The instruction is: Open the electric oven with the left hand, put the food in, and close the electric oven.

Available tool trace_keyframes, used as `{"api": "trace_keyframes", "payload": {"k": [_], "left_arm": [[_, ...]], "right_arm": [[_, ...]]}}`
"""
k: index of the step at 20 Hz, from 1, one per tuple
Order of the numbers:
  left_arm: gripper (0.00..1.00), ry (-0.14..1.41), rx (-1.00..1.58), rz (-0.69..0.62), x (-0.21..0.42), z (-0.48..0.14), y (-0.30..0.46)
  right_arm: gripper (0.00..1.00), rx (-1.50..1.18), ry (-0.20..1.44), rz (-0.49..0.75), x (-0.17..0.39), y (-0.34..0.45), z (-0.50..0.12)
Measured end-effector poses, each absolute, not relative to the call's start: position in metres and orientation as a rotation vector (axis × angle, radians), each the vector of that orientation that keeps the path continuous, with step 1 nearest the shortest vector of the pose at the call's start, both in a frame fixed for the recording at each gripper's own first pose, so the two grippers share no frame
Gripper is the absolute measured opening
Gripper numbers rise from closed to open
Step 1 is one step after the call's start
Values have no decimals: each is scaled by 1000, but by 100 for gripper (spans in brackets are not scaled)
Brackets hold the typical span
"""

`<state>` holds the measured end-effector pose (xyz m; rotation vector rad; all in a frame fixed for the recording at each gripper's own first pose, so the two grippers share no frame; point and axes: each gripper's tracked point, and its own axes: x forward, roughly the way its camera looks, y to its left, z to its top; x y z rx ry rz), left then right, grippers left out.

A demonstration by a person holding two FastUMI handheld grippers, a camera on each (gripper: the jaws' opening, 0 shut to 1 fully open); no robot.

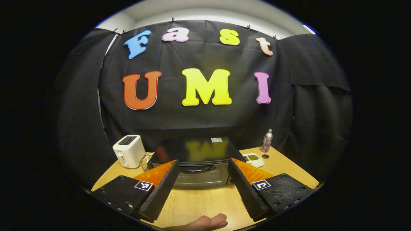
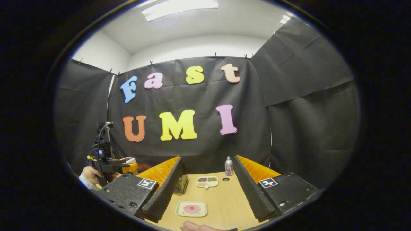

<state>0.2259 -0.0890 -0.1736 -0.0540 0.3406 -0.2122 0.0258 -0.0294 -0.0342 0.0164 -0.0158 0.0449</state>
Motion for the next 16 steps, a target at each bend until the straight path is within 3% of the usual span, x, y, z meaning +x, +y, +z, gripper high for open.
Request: {"api": "trace_keyframes", "payload": {"k": [6,7,8,16], "left_arm": [[97,493,3,-177,290,-236,-98],[96,525,7,-169,296,-245,-99],[97,543,24,-161,301,-251,-99],[97,613,-23,-167,320,-275,-97]], "right_arm": [[96,-31,-1,19,31,-60,-55],[100,-32,4,23,31,-65,-59],[96,-34,2,24,31,-68,-59],[96,-24,-19,-4,22,-101,-55]]}}
